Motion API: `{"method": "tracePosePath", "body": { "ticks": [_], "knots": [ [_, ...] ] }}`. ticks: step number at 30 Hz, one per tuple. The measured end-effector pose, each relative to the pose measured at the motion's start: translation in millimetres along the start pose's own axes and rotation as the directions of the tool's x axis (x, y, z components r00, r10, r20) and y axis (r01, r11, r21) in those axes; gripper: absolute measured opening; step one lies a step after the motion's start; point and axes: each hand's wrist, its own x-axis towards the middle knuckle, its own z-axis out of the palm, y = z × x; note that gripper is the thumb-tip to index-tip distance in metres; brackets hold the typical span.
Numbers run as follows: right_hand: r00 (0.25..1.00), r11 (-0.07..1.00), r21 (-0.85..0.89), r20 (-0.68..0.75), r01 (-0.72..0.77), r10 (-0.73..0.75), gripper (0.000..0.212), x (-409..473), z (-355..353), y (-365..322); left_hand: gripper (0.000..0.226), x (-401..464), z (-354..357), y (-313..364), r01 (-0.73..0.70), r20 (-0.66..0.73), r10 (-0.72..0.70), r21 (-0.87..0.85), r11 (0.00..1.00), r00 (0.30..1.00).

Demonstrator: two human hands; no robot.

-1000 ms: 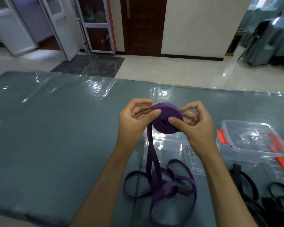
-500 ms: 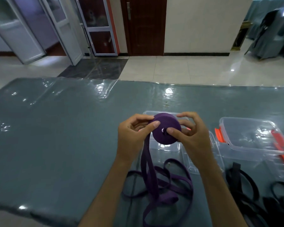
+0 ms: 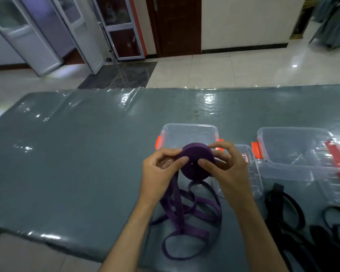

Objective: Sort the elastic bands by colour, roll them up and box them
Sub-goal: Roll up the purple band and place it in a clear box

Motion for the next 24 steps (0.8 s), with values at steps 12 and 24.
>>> {"method": "tracePosePath", "body": {
  "ticks": [12,24],
  "knots": [
    [0.999,0.997,-0.062,-0.012,0.044,-0.044,0.045,10.1,-9.7,-14.9,0.024,7.6,14.0,26.1,-0.091,-0.028,0.09,-0.013,0.996,0.995],
    [0.998,0.99,-0.139,0.055,0.019,-0.012,0.045,18.7,7.5,-8.5,0.033,11.1,-16.4,17.2,0.001,-0.02,-0.002,-0.019,1.0,1.0]
  ]
}}
